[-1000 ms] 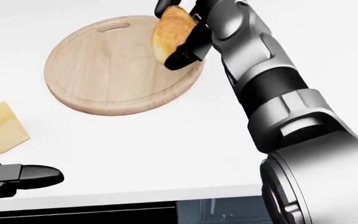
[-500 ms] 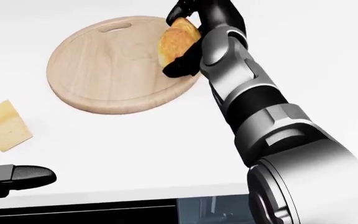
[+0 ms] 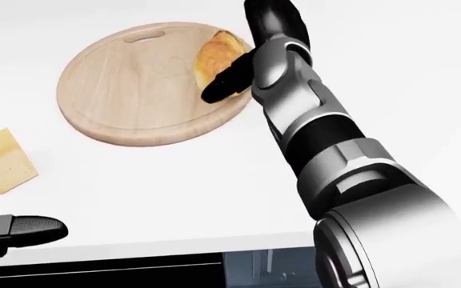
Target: Place the bread and cheese on the cutting board.
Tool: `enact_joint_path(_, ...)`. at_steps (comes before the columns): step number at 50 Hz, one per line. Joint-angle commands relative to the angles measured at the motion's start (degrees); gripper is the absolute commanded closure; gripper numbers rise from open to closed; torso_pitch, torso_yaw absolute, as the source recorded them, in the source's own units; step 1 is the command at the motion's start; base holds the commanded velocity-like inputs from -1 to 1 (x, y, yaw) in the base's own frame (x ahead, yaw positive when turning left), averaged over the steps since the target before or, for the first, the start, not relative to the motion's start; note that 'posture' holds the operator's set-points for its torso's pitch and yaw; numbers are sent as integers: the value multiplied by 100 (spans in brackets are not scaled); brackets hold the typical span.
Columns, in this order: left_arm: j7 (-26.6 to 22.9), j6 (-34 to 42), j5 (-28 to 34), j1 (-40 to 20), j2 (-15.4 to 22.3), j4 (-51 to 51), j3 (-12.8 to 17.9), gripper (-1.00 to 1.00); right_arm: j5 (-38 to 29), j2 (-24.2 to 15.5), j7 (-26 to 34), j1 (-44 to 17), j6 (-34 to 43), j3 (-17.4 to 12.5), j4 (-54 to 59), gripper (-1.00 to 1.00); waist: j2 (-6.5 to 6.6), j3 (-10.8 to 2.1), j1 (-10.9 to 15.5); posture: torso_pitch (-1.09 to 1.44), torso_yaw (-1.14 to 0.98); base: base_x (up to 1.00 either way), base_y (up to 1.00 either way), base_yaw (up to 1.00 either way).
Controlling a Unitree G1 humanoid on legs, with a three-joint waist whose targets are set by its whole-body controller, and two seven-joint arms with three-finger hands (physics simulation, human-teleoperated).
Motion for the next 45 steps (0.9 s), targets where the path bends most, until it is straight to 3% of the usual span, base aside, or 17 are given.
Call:
enact_joint_path(1,13,-170,-5,-103,58,-167,38,-100,-46,-48,-31,-251,-116,13,-238,-100,23,-147,1,0,0,0,0,0)
enact_joint_path(7,15,-178,-11,-97,64,-165,51,-100,-38,-53,45,-251,-122,4,-250,-100,25,-154,1,0,0,0,0,0)
enact_joint_path(13,-3,-76,-65,-318,321,-45,351,-100,337,-125,561,-553,-191,-45,-397,-100,40,-142,-12,0,0,0,0,0)
enact_joint_path(17,-150,505,12,-849,1108,-212,458,-100,692,-105,1085,-601,-236,67,-800,-100,72,-115,-39,0,0,0,0,0)
enact_joint_path(19,-294,633,88,-986,1332,-227,445,-100,817,-77,1165,-480,-274,160,-1007,-100,80,-91,-45,0,0,0,0,0)
enact_joint_path(22,-627,569,295,-1181,1712,110,386,-100,1081,54,1543,50,149,334,-2302,-100,100,-80,-37,0,0,0,0,0)
enact_joint_path(24,-860,379,471,-1093,1764,343,300,-100,1195,153,1919,744,1013,481,-4023,-100,103,-80,-18,0,0,0,0,0)
enact_joint_path(26,-1071,178,687,-997,1714,503,237,-100,1099,298,2407,1784,2141,762,-6295,-100,94,-80,14,0,0,0,0,0)
enact_joint_path(31,-1653,-427,1169,-855,1431,1223,47,-100,855,579,2952,3099,3532,1042,-9058,-100,65,-66,55,0,0,0,0,0)
enact_joint_path(37,-2201,-639,1652,-869,1338,1358,-52,-100,834,700,3199,4102,3947,1194,-10471,-100,13,-106,41,0,0,0,0,0)
enact_joint_path(45,-2471,-878,2036,-1137,1419,1807,-56,-100,847,726,3382,5401,4270,1520,-11877,-100,1,-152,25,0,0,0,0,0)
